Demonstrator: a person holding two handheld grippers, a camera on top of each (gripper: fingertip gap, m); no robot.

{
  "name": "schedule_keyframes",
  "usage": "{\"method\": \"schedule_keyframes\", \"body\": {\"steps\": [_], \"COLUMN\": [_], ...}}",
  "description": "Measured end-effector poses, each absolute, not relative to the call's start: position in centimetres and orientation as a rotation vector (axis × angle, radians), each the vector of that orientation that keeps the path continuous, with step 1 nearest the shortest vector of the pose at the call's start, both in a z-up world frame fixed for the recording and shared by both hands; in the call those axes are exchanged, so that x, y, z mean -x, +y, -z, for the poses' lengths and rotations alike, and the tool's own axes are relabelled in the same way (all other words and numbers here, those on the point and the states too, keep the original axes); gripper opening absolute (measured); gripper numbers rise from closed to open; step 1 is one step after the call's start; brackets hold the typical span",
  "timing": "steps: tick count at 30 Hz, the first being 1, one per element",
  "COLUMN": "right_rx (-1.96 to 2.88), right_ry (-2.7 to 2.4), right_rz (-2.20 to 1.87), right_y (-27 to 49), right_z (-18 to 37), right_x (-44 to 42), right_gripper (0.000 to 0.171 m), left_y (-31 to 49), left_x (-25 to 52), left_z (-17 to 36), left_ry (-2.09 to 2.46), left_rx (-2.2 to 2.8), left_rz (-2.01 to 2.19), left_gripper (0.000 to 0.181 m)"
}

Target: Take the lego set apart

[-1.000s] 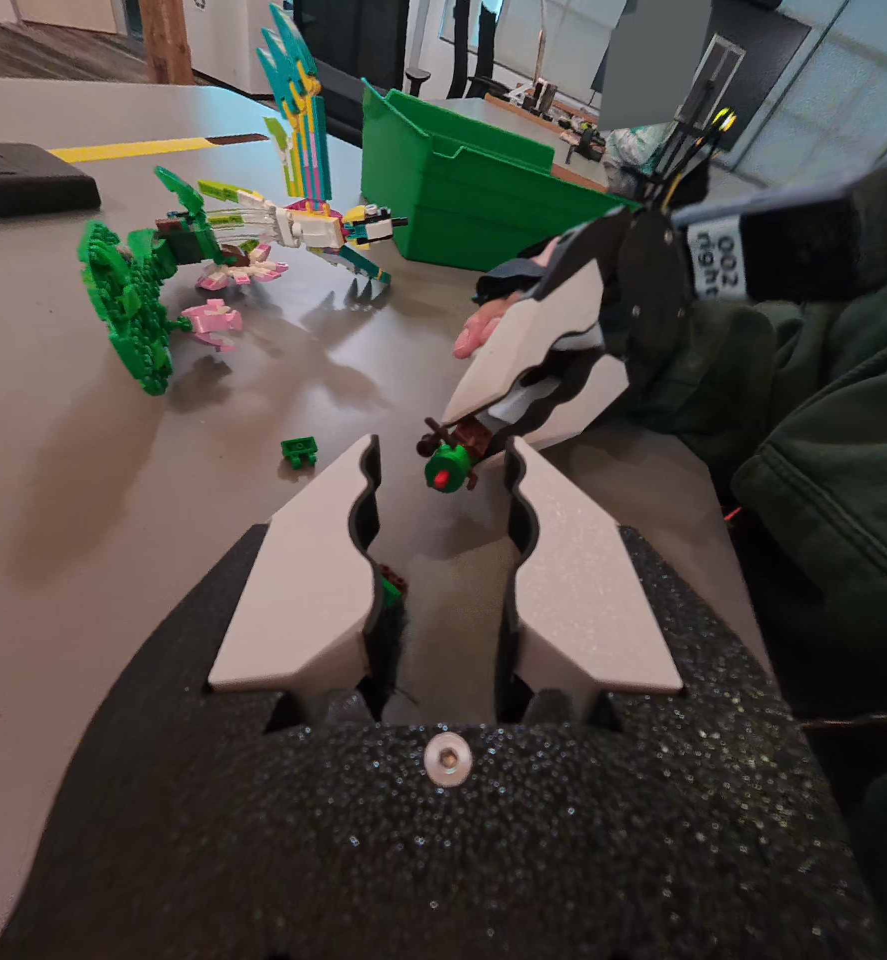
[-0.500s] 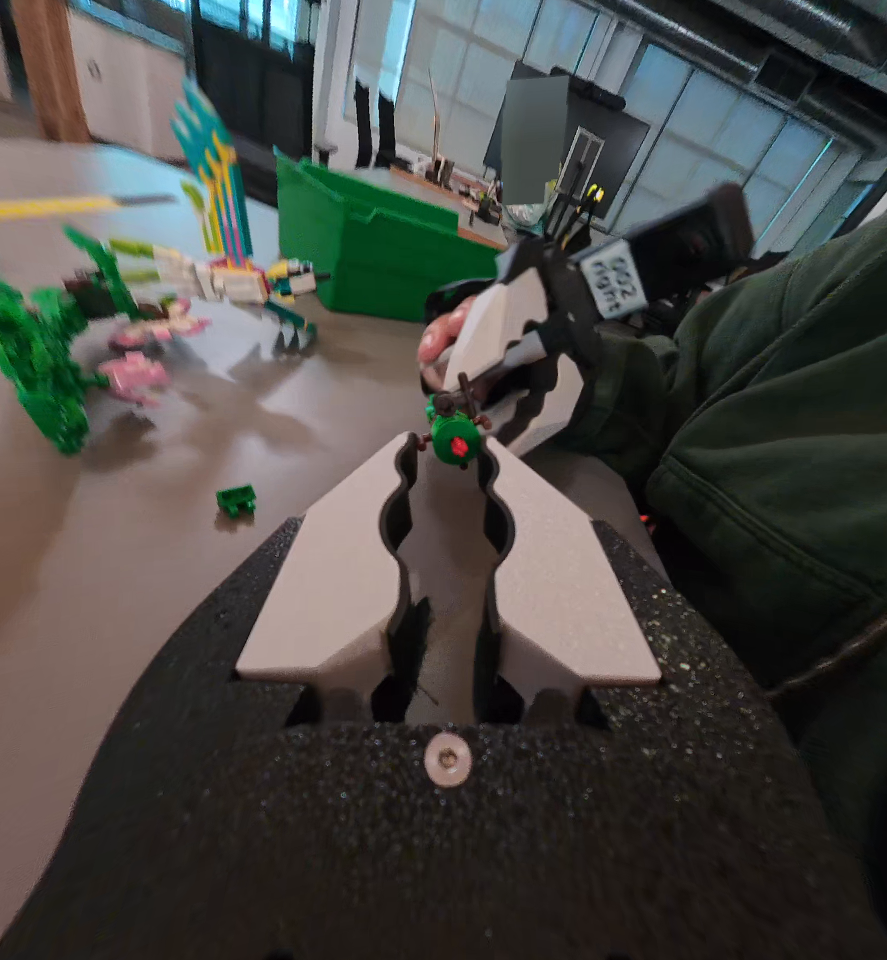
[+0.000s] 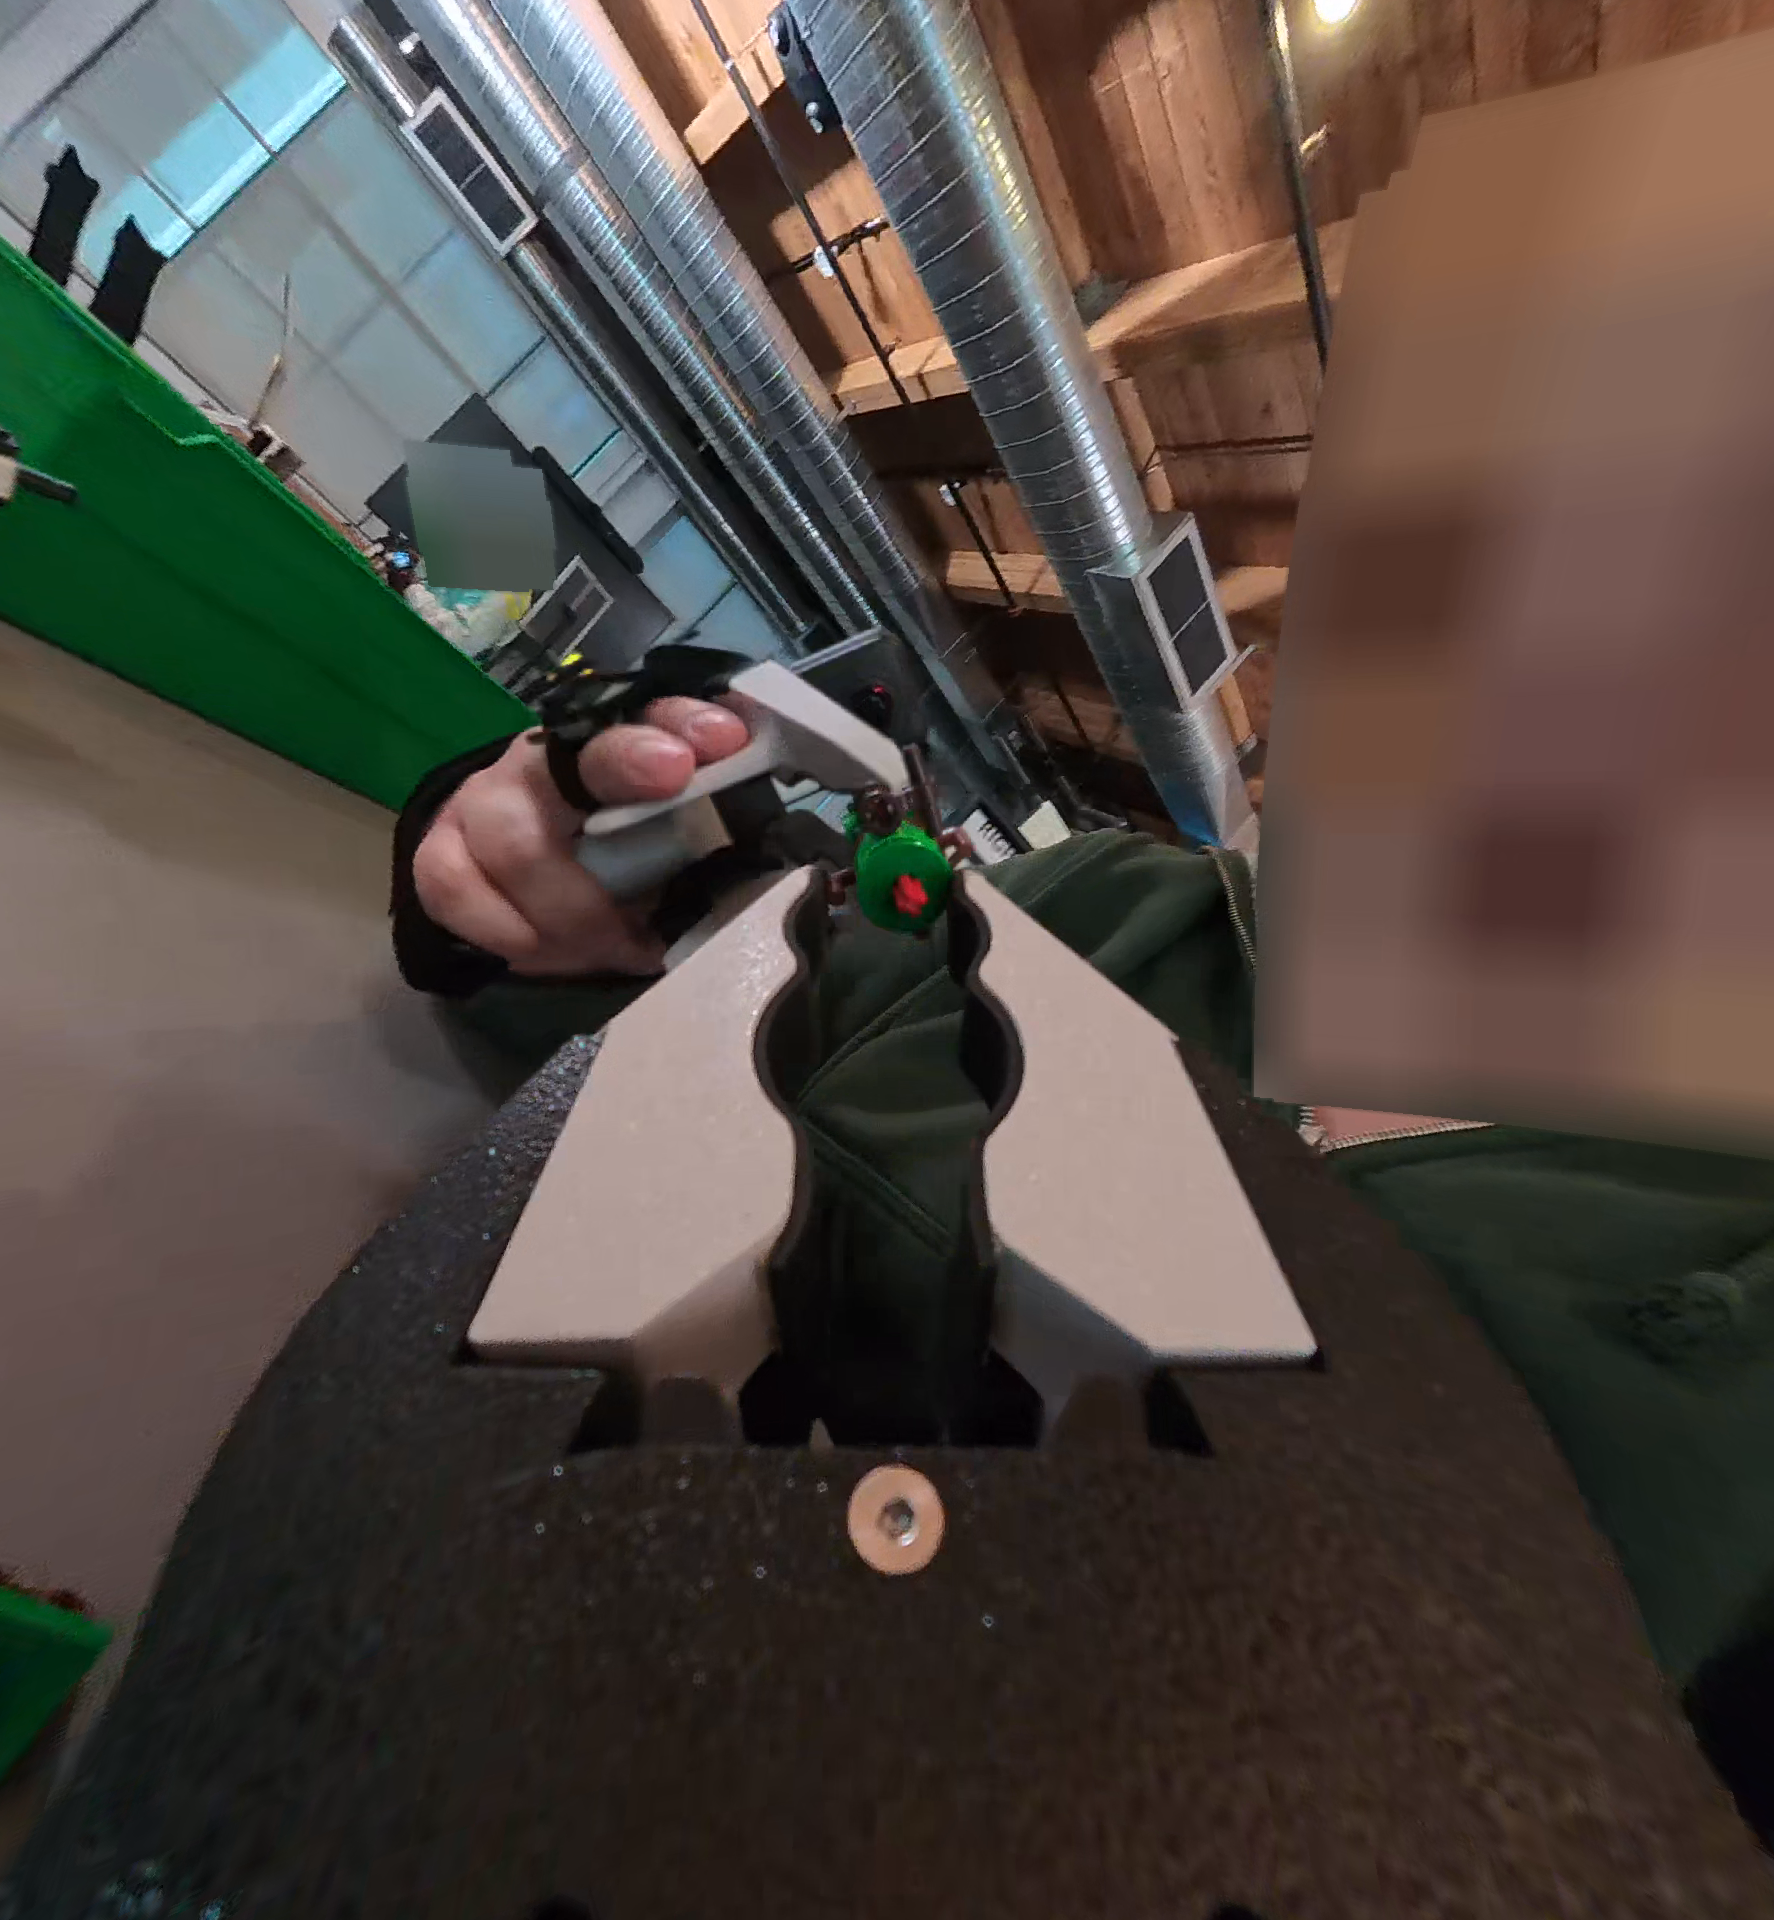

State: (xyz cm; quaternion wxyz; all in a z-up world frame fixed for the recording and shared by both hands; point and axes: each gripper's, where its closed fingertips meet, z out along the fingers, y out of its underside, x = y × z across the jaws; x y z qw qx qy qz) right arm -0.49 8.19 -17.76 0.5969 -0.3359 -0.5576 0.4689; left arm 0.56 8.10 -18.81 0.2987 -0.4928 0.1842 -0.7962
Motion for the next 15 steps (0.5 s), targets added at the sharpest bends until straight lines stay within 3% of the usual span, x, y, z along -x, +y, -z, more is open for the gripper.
{"method": "schedule_keyframes", "body": {"steps": [4, 6, 10, 15], "right_rx": [0.868, 0.965, 1.216, 1.467], "right_ry": [-1.337, -1.375, -1.722, -2.000], "right_rz": [-1.094, -1.076, -0.904, -0.687], "right_y": [9.2, 10.5, 11.3, 11.3], "right_z": [18.3, 19.0, 24.0, 28.1], "right_x": [0.4, 0.0, -1.6, -4.9], "right_gripper": [0.015, 0.014, 0.015, 0.015], "left_y": [9.4, 11.7, 12.7, 11.3], "left_x": [-0.6, 0.0, 1.1, -1.2], "left_z": [19.5, 20.8, 22.0, 24.1], "left_ry": [0.419, 0.402, 0.668, 0.871], "left_rx": [1.370, 1.479, 1.505, 1.566], "left_rz": [2.017, 1.693, 1.041, 0.953], "left_gripper": [0.023, 0.040, 0.037, 0.041]}}
